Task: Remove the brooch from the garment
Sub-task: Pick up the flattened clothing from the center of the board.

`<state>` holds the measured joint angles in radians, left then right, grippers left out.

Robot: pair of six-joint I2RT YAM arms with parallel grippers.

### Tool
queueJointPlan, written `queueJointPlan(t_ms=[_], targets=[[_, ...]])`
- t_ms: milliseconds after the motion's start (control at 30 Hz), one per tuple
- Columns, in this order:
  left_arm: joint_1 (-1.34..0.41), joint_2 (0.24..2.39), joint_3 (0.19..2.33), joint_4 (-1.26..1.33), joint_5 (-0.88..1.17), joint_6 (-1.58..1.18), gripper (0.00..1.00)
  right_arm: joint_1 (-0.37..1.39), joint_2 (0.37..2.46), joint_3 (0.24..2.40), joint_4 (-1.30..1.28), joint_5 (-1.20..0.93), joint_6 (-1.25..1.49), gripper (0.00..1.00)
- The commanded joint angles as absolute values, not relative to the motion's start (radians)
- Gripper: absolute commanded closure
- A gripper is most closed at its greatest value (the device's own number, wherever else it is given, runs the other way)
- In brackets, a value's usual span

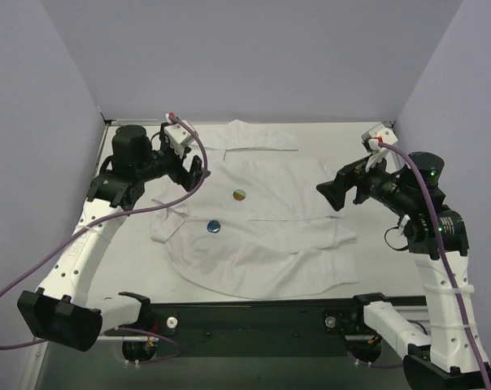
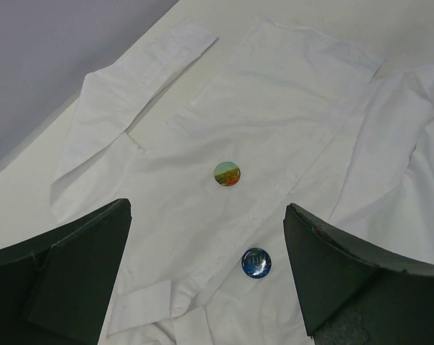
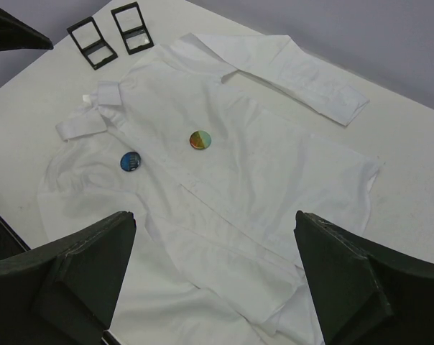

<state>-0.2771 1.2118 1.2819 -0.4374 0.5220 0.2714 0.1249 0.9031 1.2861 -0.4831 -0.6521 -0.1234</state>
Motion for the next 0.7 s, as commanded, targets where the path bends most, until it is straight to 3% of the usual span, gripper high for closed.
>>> queueJointPlan(t_ms=[0, 167, 467, 667], targets=[[-0.290, 1.218, 1.305, -0.457, 0.572, 0.344, 0.03, 0.129, 0.911, 1.298, -0.457, -0.686, -0.159, 0.00], [-0.310, 1.242, 1.255, -0.430, 0.539, 0.376, 0.03, 0.129, 0.931, 1.292, -0.492, -0.741, -0.310, 0.00], [-0.465, 1.342, 1.121, -0.256, 0.263, 0.449, 0.03, 0.155, 0.951, 1.221, -0.505, -0.692, -0.400, 0.01], [-0.512, 1.524, 1.163, -0.195, 0.173, 0.456, 0.03, 0.163, 0.957, 1.158, -0.506, -0.651, -0.443, 0.00]])
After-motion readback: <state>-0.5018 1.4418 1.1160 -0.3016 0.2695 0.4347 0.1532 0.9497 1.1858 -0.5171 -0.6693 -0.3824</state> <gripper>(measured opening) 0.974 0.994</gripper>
